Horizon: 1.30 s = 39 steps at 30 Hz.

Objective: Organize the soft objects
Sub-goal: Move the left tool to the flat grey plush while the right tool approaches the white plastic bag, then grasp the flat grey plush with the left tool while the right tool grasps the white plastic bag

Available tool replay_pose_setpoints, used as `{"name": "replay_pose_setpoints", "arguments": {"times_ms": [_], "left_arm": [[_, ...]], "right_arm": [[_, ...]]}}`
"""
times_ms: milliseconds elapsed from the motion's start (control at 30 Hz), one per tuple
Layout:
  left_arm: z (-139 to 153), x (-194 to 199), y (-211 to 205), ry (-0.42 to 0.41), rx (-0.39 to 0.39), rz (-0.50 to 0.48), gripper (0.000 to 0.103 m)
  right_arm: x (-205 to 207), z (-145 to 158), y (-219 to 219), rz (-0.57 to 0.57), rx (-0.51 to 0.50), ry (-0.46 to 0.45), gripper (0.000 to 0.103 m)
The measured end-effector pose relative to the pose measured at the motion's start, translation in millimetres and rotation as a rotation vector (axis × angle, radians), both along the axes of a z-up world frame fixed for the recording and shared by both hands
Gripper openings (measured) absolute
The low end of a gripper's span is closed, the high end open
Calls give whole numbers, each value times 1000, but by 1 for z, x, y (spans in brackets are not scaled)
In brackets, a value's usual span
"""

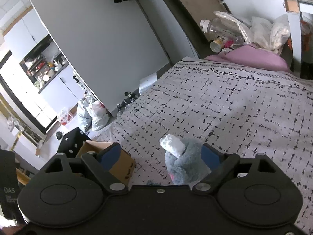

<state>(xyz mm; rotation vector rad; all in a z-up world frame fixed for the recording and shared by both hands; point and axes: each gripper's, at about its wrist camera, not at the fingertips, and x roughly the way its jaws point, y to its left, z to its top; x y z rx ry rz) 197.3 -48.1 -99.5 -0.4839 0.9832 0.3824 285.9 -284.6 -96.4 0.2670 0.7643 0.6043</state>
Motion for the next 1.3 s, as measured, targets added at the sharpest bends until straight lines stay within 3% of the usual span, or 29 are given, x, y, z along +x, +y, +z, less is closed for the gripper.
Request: {"name": "replay_pose_setpoints", "arguments": {"times_ms": [133,467,867,1067,1300], "left_arm": [[-14,9,-6,23,-25,12,70],[-48,28,-21,71,-21,43,66],[-82,46,-22,133,-36,84,63],[-87,49,-20,141,-36,114,45],[-81,49,-13,140,-70,124,40]], "right_arm": [[3,-3,5,37,-20,-35,79],[9,-16,30,138,-136,-123,71],[26,-36,46,181,-220,-128,59],[31,-44,56,188,-272,-143,58],[34,-53,67,192,-322,-157,54]]}}
